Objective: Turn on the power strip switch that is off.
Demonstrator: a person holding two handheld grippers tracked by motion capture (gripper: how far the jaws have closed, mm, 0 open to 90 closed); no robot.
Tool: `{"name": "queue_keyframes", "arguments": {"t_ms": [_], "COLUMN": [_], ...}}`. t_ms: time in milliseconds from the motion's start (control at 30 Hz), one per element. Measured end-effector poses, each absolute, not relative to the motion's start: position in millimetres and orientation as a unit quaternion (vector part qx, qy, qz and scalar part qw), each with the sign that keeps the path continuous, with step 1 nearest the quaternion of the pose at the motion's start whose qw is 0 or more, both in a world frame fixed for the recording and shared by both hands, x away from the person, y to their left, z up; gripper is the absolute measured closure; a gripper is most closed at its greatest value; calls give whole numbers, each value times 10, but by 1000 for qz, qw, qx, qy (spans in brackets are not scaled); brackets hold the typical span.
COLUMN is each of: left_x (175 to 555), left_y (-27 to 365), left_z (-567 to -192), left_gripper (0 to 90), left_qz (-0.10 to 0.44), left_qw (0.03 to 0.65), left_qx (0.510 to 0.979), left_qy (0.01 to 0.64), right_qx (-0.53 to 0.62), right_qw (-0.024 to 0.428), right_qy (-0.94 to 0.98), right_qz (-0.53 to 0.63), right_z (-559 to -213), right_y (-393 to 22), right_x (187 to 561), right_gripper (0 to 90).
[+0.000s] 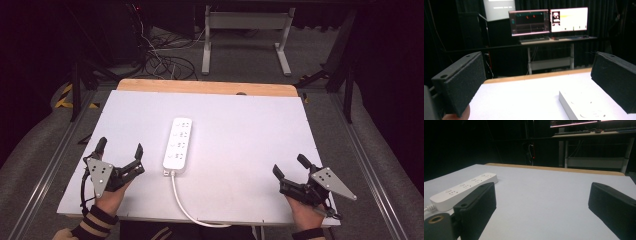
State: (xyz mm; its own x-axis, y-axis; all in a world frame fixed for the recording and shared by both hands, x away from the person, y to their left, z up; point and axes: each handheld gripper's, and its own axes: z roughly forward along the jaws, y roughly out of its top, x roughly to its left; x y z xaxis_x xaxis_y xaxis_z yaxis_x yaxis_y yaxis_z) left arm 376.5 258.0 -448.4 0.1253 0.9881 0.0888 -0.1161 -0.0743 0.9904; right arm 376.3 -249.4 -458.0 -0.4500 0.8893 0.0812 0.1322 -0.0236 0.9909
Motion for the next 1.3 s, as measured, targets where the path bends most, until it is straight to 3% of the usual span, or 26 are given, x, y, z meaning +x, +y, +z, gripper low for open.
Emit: {"name": "queue_keyframes", "arguments": {"t_ms": [1300], "left_x": [3821], "left_y": [2594], "left_z": [-4549], "left_gripper": [2], "left_qz": [499], "left_qw": [528], "left_qx": [537], "left_qy": [428], "right_qx": [397], "right_qw": [346], "right_qy": [613], "right_qz": [588], "right_z": [-4553], "right_y": [-2478], "right_x": [3729], "right_gripper": [59]}}
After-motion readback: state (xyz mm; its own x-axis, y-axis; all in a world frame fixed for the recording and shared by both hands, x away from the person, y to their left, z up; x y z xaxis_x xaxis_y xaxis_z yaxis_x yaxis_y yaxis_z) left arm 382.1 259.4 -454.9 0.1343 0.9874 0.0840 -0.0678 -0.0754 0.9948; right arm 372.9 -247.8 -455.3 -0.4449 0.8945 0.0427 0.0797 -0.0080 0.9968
